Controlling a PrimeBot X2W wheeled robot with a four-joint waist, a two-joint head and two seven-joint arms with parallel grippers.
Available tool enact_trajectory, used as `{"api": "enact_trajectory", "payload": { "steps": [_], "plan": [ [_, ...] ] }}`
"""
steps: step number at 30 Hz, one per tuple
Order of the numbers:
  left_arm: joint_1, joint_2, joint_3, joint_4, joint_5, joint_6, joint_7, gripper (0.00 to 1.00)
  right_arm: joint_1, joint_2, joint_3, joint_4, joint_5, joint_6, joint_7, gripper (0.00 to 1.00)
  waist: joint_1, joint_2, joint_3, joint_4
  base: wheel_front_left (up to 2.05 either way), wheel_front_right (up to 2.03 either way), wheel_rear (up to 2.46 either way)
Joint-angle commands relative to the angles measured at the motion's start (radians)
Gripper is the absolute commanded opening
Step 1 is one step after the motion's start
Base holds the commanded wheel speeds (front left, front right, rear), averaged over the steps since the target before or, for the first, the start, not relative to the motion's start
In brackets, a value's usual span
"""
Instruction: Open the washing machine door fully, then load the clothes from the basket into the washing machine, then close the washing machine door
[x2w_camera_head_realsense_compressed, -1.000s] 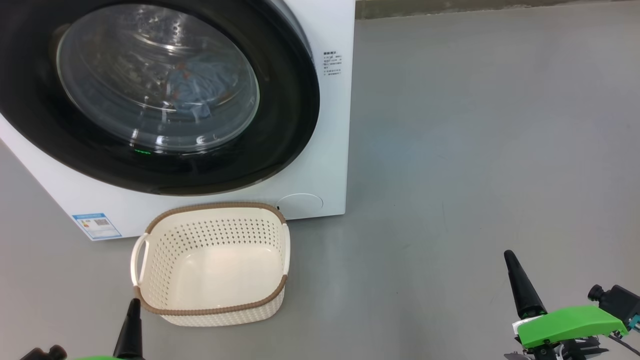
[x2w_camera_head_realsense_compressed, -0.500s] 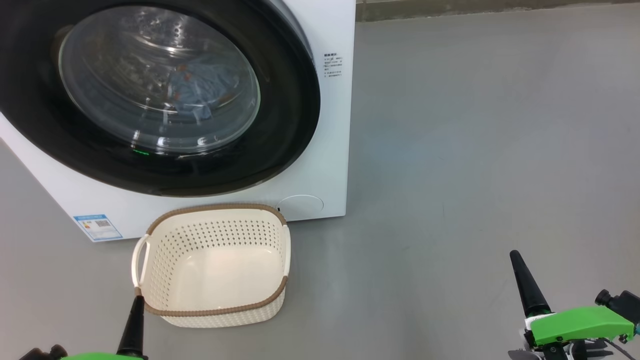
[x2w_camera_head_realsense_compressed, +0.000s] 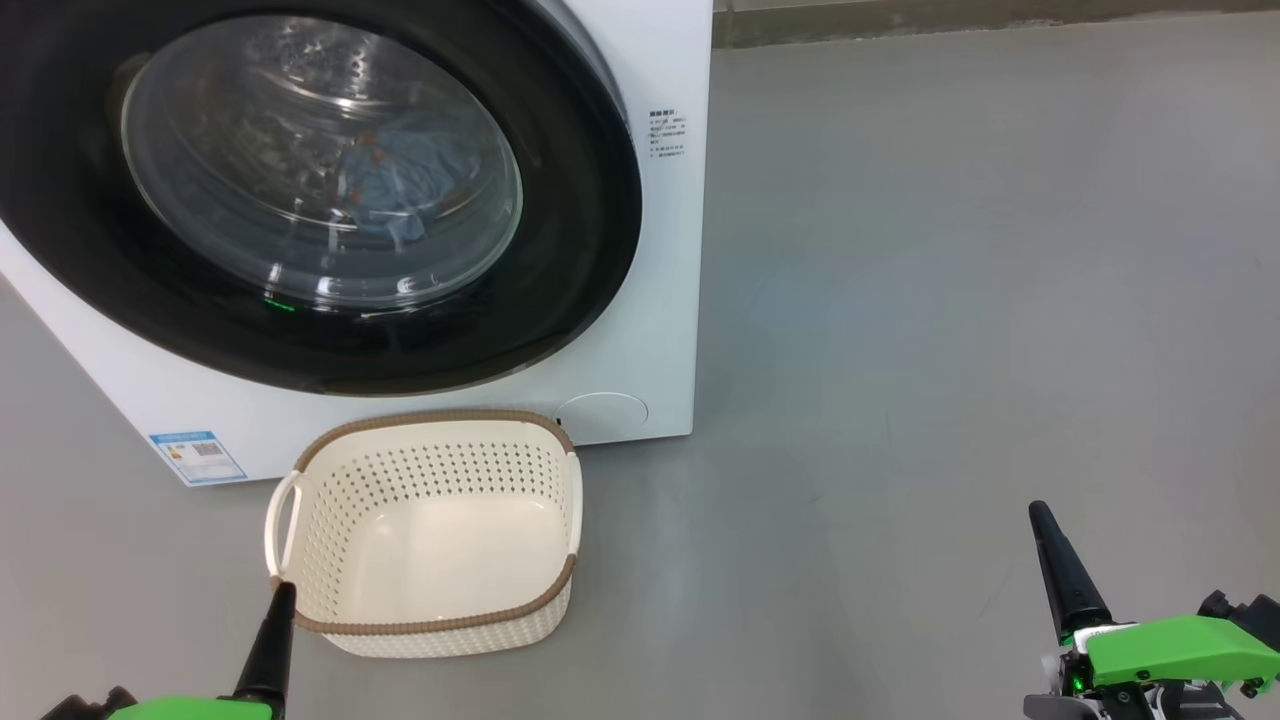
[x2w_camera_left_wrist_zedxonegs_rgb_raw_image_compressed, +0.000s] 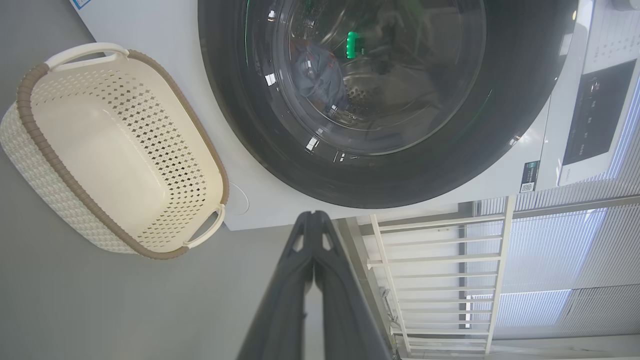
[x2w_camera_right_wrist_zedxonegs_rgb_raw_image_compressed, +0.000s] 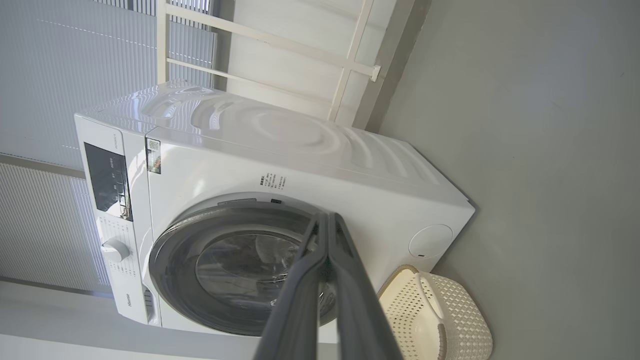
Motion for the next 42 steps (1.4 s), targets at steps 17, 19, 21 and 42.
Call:
{"api": "enact_trajectory", "payload": {
  "steps": [17,19,21,42],
  "plan": [
    [-0.074,0.026,0.033,0.0,-0.209,-0.003,0.056,0.0,-0.024,0.006,-0.014,-0.031,0.201,-0.005,0.054,0.0,0.0,0.0,-0.006,0.002,0.0,0.0,0.0],
    [-0.077,0.027,0.034,0.002,-0.231,-0.003,0.062,0.0,-0.024,0.007,-0.018,-0.031,0.223,-0.005,0.06,0.0,0.0,0.0,-0.007,0.002,0.0,0.0,0.0],
    [-0.08,0.027,0.034,0.004,-0.251,-0.003,0.067,0.0,-0.024,0.009,-0.021,-0.031,0.241,-0.005,0.066,0.0,0.0,0.0,-0.007,0.002,0.0,0.0,0.0],
    [-0.08,0.027,0.034,0.004,-0.251,-0.003,0.067,0.0,-0.024,0.012,-0.025,-0.031,0.237,-0.005,0.069,0.0,0.0,0.0,-0.007,0.002,0.0,0.0,0.0]
  ]
}}
